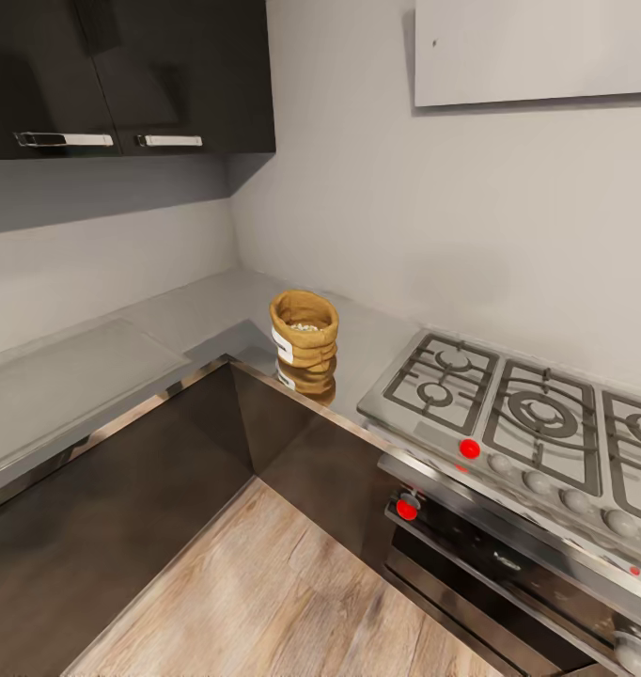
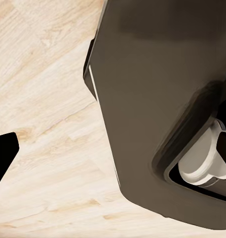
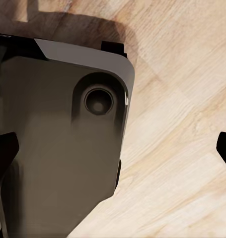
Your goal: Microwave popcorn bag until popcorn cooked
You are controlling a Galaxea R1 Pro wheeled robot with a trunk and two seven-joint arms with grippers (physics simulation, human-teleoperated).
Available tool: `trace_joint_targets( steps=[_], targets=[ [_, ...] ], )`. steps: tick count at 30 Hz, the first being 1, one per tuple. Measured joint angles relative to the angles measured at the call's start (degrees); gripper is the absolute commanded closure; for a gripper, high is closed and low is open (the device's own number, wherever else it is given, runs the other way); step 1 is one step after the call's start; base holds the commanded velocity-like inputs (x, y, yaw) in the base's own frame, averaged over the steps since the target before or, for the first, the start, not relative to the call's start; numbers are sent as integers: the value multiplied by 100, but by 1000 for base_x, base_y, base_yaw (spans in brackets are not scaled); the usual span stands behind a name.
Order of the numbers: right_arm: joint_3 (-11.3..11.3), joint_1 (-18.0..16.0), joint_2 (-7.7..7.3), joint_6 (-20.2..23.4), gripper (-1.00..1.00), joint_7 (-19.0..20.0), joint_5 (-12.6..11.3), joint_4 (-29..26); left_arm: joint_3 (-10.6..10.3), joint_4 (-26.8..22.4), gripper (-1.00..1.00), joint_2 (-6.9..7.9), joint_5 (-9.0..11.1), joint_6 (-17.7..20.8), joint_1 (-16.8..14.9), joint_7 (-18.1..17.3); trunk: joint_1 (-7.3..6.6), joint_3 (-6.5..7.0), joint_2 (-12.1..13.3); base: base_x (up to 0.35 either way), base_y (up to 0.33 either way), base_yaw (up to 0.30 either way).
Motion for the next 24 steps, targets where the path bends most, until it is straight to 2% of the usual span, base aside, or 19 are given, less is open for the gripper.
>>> trace_joint_targets(
  steps=[10,15,18,20,21,22,23,24],
  targets=[
    [-5,-2,-37,13,-100,18,-4,0,-1,0,-100,0,0,0,0,0,0,0,0,0,0,0],
    [31,-6,-13,-2,-100,53,80,-32,-2,0,-100,-8,0,0,-1,-5,0,0,0,0,0,0],
    [27,-5,-3,-4,-100,85,98,-166,-2,0,-100,-7,0,1,-1,-6,0,0,0,0,0,0],
    [26,-7,7,44,-100,95,102,-491,-2,1,-100,-2,0,0,-1,-5,0,0,0,0,0,0],
    [29,-9,9,132,-100,97,101,-668,-2,0,-100,-2,0,0,-1,-5,0,0,0,0,0,0],
    [177,-12,12,658,-100,110,184,-1245,-3,-5,-100,-1,0,0,-1,-5,0,1,0,0,0,0],
    [353,-9,16,1005,-100,159,238,-1684,-3,-6,-100,0,0,0,-1,-5,0,1,0,0,0,0],
    [663,-12,27,1505,-100,342,267,-2258,-3,-7,-100,0,0,0,-1,-5,0,1,0,0,0,0]
  ],
)
